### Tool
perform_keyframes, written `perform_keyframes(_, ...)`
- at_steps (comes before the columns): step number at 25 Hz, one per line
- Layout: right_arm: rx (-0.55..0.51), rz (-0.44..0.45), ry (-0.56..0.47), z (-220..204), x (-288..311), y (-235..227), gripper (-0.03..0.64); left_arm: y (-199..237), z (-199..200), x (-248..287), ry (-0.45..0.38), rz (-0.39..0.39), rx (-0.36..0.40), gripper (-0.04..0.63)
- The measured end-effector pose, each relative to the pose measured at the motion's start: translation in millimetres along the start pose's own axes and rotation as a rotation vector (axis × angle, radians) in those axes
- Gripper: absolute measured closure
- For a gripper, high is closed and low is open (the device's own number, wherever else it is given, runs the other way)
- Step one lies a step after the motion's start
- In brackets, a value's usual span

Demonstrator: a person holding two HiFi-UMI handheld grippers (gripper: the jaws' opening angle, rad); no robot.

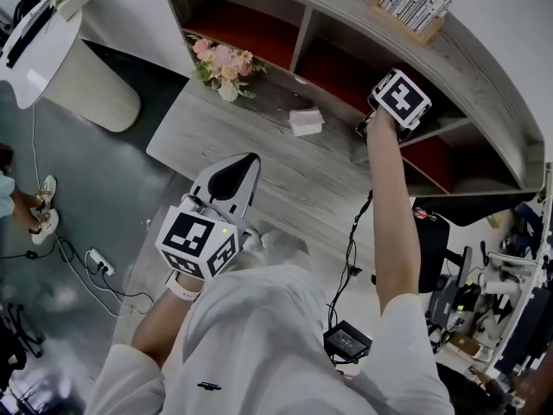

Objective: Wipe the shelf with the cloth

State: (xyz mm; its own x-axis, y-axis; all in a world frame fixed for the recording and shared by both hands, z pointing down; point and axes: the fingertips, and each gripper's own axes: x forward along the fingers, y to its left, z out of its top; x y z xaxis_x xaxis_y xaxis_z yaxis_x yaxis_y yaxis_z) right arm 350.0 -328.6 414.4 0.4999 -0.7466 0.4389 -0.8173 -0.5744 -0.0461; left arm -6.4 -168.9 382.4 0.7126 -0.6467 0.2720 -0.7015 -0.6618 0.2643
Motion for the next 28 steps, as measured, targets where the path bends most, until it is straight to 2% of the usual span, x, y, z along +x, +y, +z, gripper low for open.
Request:
perform_keyframes(7,-0.175,0.172,0.037,-7.4,2.7,63.9,0.492,0.2,0.4,-0.5,-0.005,0.007,-0.001,0.589)
perform_keyframes(16,-0.384,0.419,0.065,-14.4,2.2,172.5,0.492,26.9,-1.0,-20.7,-0.021,0.096,-0.026,0.589)
perform_keyframes(21,-0.538,0.537,0.071,-17.9,-0.4,210.7,0.494,40.9,1.0,-31.3,-0.036,0.14,-0.041,0.589)
perform_keyframes(24,-0.732,0.602,0.057,-21.6,-2.7,211.8,0.494,46.5,0.7,-35.7,-0.04,0.152,-0.048,0.589)
perform_keyframes(28,-1.106,0.659,0.048,-41.4,-1.5,212.7,0.494,50.7,-1.6,-35.8,-0.038,0.156,-0.057,0.589)
